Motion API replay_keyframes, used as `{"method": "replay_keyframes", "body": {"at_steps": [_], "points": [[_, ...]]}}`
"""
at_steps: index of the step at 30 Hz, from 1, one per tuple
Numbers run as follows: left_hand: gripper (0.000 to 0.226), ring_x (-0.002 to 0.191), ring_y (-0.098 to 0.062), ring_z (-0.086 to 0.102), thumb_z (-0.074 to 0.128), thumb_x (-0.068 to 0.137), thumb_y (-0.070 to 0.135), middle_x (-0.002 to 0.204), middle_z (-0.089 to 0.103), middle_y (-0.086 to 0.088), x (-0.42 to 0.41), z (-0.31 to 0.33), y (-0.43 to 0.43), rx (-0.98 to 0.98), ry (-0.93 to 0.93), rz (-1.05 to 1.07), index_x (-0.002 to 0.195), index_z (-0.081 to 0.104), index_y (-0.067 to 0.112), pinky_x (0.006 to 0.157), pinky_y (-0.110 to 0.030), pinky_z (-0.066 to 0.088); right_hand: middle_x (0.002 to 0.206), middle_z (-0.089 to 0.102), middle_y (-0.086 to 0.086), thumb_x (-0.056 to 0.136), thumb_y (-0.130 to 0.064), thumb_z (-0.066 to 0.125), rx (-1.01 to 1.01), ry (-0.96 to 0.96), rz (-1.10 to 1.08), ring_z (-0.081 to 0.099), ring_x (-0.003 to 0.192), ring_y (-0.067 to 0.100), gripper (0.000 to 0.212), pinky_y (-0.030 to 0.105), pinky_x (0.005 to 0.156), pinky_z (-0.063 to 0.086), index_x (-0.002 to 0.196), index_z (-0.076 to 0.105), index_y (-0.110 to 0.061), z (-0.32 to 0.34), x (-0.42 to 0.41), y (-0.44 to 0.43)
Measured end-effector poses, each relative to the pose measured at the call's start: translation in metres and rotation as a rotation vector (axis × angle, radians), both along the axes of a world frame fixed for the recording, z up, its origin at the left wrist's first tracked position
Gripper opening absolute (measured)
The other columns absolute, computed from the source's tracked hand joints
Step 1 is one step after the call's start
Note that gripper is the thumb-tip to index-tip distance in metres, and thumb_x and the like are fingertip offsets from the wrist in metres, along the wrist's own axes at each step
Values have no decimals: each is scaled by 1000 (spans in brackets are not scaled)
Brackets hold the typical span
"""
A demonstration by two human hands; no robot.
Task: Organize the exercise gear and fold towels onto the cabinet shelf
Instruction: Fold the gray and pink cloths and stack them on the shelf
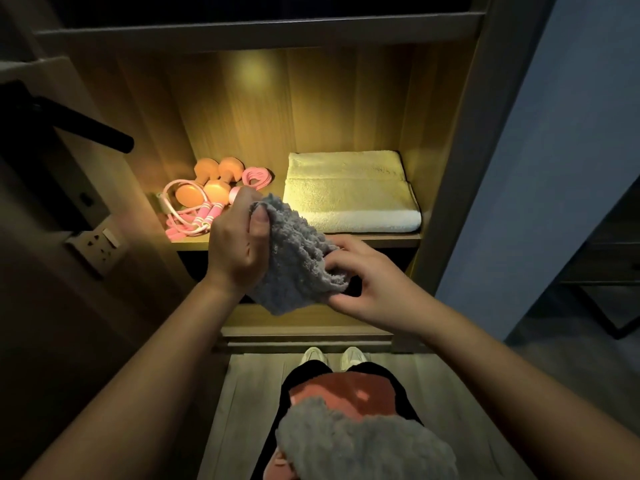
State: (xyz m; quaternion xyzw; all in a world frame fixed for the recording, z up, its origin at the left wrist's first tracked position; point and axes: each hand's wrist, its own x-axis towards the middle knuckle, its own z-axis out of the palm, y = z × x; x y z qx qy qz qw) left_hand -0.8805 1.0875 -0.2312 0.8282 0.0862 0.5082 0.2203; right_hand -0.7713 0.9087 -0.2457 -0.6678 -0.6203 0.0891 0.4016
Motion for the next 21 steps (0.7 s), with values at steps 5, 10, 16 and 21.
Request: {"method": "replay_keyframes", "body": {"at_steps": [5,10,16,21], "points": [[57,49,-21,46,24,103,43,62,44,-5,-8,11,4,185,58,58,87,52,-4,45,-22,29,119,56,-13,86,-43,67,-297,-125,-6,53,107,7,23,41,90,48,107,65,-36,10,3,-4],[42,52,-22,43,30,100,33,63,44,-6,-5,7,14,154,101,156,87,51,-2,52,-31,27,103,62,-15,86,-50,62,-285,-80,10,57,96,6,25,43,81,50,104,70,-36,19,8,-6],[48,59,-10,49,37,92,55,68,54,-2,6,0,7,-99,214,-7,87,52,10,54,-29,37,98,73,0,86,-32,71,-290,208,28,67,95,16,22,43,91,52,100,74,-15,21,30,-9],[34,79,-12,67,62,89,47,84,70,1,17,-1,5,-545,282,-141,97,66,14,67,-34,52,105,72,2,86,-24,72,-188,537,-42,69,99,21,17,39,87,57,102,69,-22,4,50,-6]]}}
